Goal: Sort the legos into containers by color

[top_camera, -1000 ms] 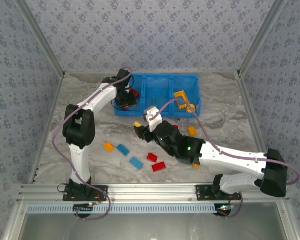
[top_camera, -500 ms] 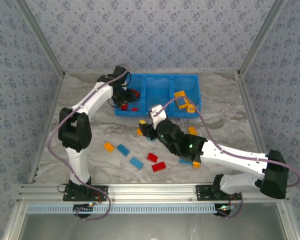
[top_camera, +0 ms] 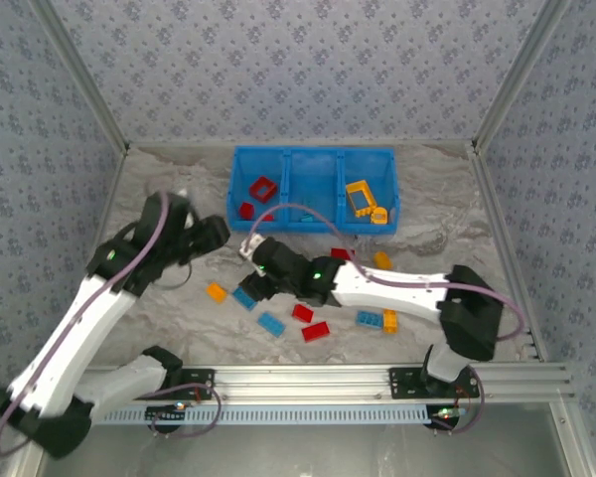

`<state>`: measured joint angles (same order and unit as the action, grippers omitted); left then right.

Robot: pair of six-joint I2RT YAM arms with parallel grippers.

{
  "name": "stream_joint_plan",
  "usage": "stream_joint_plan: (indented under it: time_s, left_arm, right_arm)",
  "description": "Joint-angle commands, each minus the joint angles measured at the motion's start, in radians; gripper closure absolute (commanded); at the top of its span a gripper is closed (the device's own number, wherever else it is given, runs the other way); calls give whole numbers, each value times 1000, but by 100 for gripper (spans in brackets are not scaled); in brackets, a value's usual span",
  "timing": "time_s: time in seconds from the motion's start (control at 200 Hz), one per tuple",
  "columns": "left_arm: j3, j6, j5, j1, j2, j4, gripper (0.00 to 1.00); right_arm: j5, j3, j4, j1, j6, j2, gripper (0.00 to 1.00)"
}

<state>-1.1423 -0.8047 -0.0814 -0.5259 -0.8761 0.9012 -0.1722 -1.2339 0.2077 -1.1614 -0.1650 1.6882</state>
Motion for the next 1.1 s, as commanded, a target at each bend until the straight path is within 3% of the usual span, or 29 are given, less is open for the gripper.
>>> stream_joint_plan:
  time_s: [0.0, 0.15, 0.35, 0.66, 0.974, 1.094]
  left_arm:
    - [76, -116, -65, -1, 194, 186, 44]
    - [136, -190, -91, -1, 475, 381, 43]
    - [172, -269, -71, -1, 700, 451, 41]
    - [165, -255, -61, -1, 689, 441, 41]
    - [186, -247, -49, -1, 681, 404, 41]
    - [200, -235, -31, -1, 674, 385, 41]
  right_arm:
    - [76, -126, 44, -26, -22, 119, 30]
    - [82, -277, 90, -40, -64, 299, 28]
    - [59, -432, 175, -32, -93, 459, 25]
    - [69, -555, 200, -24, -98, 600, 28]
    - [78, -587, 195, -14, -122, 633, 56]
    - [81, -588, 195, -13, -125, 621, 59]
